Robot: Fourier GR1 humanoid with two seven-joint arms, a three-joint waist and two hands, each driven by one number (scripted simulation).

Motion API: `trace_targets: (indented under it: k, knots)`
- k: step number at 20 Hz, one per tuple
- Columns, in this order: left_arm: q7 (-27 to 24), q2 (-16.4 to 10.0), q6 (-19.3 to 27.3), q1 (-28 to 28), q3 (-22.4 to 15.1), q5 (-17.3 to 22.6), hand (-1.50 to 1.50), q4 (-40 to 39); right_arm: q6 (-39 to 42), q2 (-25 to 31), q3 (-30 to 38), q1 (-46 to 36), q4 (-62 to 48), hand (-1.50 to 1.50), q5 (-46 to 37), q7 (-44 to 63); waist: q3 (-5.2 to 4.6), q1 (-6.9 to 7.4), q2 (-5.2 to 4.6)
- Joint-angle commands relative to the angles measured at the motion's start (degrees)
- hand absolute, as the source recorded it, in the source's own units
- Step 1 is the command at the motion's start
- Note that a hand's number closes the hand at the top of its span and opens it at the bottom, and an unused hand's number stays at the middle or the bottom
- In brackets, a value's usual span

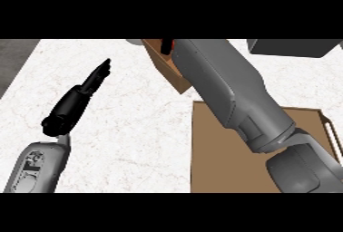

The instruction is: Pick the tomato from the tray and place it in the cardboard box

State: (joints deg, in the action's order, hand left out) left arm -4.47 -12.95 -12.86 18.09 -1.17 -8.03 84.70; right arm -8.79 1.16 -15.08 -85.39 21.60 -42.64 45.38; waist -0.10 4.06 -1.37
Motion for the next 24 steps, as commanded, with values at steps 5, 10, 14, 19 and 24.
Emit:
trace_targets:
  k: [5,10,14,19,24]
  knots:
    - [-2.66,-1.87,-1.25,-2.75,1.68,0.54,0.0,-0.13,9.34,1.33,3.84,2.19,-9.52,1.5,3.41,-7.91,0.02,-0.74,0.14]
    - [2.05,-1.89,-1.51,-1.7,2.21,1.42,0.0,3.33,14.92,1.83,7.08,1.41,-9.07,-1.5,6.61,-15.5,0.09,-1.22,0.46]
    - [-0.02,-1.08,-0.84,-4.79,1.19,0.28,0.0,3.82,8.81,2.83,8.65,2.93,-5.49,-1.5,7.54,-23.9,0.1,-1.35,0.49]
    - [0.18,-0.73,-1.06,-3.8,1.58,1.11,0.0,2.89,-10.06,2.24,21.55,4.63,3.92,-1.5,18.6,-29.95,0.41,-1.73,0.41]
    - [-0.88,-1.04,-0.75,-3.98,1.5,0.22,0.0,3.04,-17.75,2.91,31.34,8.86,6.56,-1.5,26.73,-35.82,0.21,-1.78,0.23]
